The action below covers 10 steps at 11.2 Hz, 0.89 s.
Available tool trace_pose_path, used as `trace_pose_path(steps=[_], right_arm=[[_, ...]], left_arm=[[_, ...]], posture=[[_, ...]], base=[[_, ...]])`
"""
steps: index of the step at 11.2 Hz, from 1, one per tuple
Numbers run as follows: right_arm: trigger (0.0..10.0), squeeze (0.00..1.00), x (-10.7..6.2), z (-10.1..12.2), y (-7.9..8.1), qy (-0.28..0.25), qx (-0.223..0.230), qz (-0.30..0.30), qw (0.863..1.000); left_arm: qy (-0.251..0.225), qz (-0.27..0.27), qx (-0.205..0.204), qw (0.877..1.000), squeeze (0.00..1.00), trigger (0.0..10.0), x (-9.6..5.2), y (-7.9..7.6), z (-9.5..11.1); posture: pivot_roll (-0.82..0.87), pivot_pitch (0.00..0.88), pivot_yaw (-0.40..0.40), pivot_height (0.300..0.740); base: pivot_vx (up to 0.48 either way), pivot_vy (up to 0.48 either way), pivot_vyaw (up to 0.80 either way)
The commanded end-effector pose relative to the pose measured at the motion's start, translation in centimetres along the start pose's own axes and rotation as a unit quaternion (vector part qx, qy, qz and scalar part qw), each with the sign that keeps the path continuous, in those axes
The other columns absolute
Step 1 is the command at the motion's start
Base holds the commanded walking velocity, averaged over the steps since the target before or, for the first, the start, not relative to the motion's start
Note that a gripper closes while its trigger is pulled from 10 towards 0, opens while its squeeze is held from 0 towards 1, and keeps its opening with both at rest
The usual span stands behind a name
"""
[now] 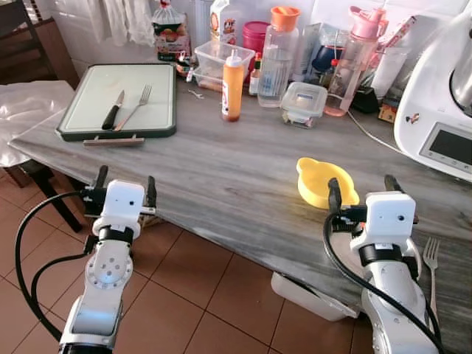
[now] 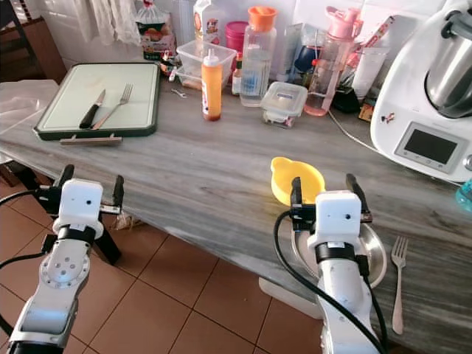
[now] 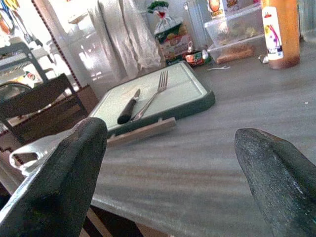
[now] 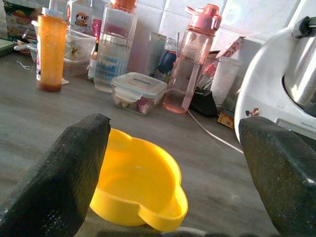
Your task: Setting the table
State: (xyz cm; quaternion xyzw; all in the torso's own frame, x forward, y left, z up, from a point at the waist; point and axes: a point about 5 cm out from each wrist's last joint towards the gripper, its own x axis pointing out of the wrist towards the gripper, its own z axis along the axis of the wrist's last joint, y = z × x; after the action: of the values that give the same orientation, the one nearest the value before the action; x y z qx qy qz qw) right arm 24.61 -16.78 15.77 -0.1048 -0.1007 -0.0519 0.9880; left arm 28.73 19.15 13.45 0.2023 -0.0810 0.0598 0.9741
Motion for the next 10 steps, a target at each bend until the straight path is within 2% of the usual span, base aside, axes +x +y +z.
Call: trace_pose_path(steps=[1,5,10], right_arm=[[10.0,0.0,-0.27,0.03,-0.21,-0.002,-0.004,-0.009,1.0],[10.0,0.0,-0.91,-0.44,-0.46,0.008,-0.007,-0.023,1.0],[10.0,0.0,-0.8,-0.46,-0.56,0.007,-0.011,-0.027,1.0]], left_arm=[[-0.007,-0.015,0.006,1.0,0.0,10.0,0.25,-0.52,0.2],[-0.004,-0.018,0.007,1.0,0.0,10.0,0.73,-0.76,0.25],[-0.007,-0.021,0.007,1.0,0.0,10.0,1.1,-0.85,0.34]], posture=[[0.16,0.045,-0.021,0.74],[0.15,0.042,0.002,0.74],[0.15,0.037,0.005,0.74]], base=[[0.0,0.0,0.0],[0.0,0.0,0.0],[0.0,0.0,0.0]])
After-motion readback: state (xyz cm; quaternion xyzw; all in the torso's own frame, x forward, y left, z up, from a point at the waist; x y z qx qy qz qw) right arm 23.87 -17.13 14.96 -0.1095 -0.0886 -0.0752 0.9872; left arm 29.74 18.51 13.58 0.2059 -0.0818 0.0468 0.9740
